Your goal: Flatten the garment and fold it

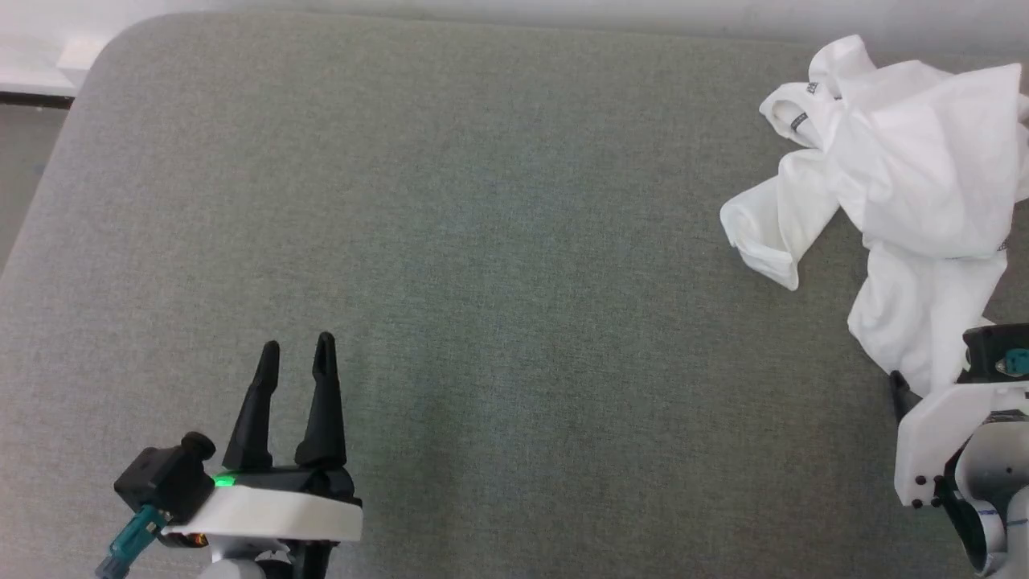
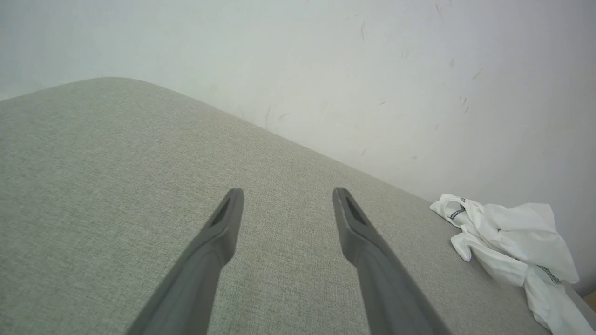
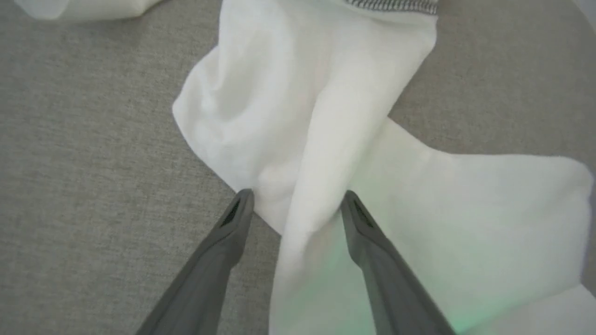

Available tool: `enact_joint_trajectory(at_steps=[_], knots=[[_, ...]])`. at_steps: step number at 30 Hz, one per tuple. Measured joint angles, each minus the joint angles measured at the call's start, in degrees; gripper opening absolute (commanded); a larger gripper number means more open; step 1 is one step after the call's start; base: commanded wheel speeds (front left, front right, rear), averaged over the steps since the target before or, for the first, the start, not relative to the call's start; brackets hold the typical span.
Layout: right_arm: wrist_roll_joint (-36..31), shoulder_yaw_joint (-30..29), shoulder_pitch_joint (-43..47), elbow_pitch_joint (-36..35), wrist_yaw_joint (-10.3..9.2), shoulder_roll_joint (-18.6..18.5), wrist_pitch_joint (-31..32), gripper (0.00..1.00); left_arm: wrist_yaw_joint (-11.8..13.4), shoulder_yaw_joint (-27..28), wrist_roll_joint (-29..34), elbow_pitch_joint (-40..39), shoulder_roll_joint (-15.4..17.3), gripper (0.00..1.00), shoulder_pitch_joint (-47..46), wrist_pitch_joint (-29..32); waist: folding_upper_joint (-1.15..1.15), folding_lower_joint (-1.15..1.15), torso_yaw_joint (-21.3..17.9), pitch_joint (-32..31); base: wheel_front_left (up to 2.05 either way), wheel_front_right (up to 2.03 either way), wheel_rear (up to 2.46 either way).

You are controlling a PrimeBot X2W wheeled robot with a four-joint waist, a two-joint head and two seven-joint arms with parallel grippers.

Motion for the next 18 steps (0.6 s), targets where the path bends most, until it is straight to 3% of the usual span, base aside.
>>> enact_joint_trajectory(at_steps=[2,3,4,5,6,12,15,18], knots=[[-0.4,-0.2,-0.9,2.8,0.00,0.4,-0.3,1.00,0.0,0.0,0.2,0.0,0.0,1.00,-0.3,0.0,0.00,0.00,0.0,0.6,0.00,0.00,0.00],[-0.8,-0.3,-1.8,3.9,0.00,0.4,-0.6,0.81,0.0,-0.1,0.2,0.0,0.0,1.00,-0.4,0.0,0.00,0.00,0.1,0.9,0.00,0.00,0.00],[-1.2,-0.5,-2.9,4.9,0.00,0.5,-0.5,0.41,0.0,-0.2,0.2,0.1,0.0,1.00,-0.4,0.0,0.00,0.00,0.1,1.2,0.00,0.00,0.00],[-1.4,-0.6,-4.0,5.9,0.00,0.7,-0.6,0.07,0.0,-0.1,0.2,0.2,0.0,1.00,-0.5,0.0,0.00,0.00,0.1,1.4,0.00,0.00,0.00],[-1.7,-0.7,-5.0,6.6,0.00,0.9,-0.9,0.00,0.0,-0.1,0.2,0.3,0.0,1.00,-0.6,0.0,0.00,0.00,0.1,1.6,0.00,0.00,0.00],[-1.6,0.9,-7.1,7.3,0.00,1.8,-3.7,0.00,-0.1,0.3,0.2,0.7,0.0,1.00,-0.9,0.0,0.00,0.01,-0.6,1.2,0.00,0.00,0.00],[0.0,0.4,-7.2,3.6,0.01,2.1,-4.7,0.00,-0.1,0.4,0.3,0.7,0.0,1.00,-0.9,0.0,0.00,0.01,-1.5,0.4,0.00,0.00,0.00],[0.3,-4.1,-6.9,-1.6,0.01,1.1,-4.4,0.00,-0.1,0.2,0.6,0.7,0.0,1.00,-0.9,0.0,0.00,0.01,-2.3,-0.6,0.00,0.00,0.00]])
